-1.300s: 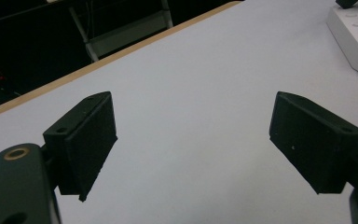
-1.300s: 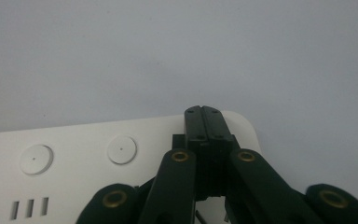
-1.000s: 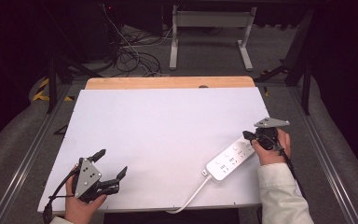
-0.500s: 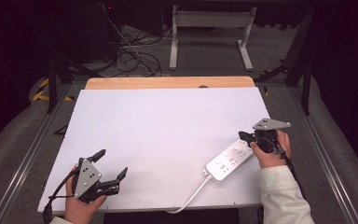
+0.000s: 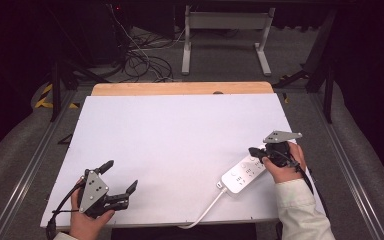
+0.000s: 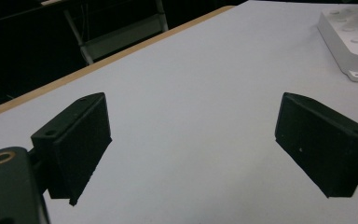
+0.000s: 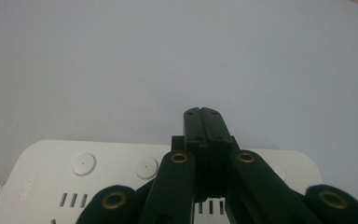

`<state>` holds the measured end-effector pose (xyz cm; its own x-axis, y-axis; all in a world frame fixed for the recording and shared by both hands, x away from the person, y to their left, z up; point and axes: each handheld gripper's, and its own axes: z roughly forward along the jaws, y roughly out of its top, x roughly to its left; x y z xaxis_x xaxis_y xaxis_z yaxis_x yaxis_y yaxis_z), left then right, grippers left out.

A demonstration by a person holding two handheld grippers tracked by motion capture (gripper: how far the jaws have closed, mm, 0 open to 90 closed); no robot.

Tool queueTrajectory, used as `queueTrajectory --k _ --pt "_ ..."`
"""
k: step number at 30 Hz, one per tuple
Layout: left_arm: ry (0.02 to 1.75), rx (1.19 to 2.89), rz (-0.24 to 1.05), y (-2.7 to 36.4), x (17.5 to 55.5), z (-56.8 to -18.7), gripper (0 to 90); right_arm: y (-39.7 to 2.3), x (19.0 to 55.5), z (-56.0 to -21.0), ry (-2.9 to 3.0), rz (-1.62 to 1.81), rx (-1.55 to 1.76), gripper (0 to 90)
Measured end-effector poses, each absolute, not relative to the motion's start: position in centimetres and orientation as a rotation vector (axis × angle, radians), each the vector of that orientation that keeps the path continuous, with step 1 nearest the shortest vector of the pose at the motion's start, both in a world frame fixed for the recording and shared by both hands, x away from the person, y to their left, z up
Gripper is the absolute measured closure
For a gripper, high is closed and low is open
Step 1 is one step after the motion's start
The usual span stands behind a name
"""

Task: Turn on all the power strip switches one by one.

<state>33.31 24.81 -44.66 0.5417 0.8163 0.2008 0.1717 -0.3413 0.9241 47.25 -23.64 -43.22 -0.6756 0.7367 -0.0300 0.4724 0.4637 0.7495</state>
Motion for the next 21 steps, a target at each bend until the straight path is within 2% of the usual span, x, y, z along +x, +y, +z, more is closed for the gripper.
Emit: queueTrajectory --k 21 --pt "0.814 1.822 0.846 24.8 33.3 -44.7 10.3 -23.6 47.6 -45.0 2.405 0.929 1.072 90.0"
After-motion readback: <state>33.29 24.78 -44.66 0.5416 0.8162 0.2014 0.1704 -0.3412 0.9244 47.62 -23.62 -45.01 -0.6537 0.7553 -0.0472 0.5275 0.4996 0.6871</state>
